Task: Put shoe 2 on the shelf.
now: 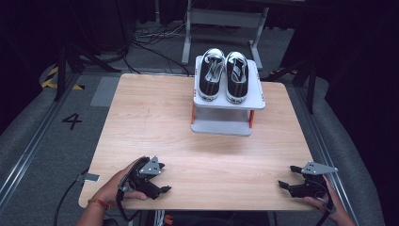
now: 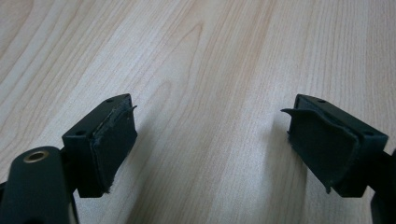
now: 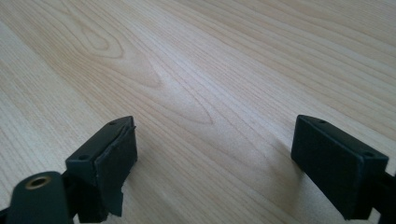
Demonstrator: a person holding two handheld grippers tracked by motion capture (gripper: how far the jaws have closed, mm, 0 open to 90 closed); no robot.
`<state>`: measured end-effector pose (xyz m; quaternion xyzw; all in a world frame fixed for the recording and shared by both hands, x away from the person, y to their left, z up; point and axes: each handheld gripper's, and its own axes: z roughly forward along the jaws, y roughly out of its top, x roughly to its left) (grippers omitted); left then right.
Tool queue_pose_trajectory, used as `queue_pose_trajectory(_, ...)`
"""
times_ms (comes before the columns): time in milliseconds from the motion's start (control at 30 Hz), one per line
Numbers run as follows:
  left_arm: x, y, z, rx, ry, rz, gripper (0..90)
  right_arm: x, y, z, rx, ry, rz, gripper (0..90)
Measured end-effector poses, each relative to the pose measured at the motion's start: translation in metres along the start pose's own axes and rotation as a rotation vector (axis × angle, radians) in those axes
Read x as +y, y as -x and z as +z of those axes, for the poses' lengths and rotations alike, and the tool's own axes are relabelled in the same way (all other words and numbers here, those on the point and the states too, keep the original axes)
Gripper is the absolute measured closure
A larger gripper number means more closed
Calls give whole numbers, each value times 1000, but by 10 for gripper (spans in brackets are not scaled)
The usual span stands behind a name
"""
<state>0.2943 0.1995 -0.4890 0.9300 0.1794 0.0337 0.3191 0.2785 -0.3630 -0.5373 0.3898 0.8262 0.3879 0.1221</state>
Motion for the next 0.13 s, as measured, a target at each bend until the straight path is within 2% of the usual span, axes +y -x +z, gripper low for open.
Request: queue_pose_trajectory(133,0,-1,0,-2,-1,2,155,0,0,0,1,-1,3,146)
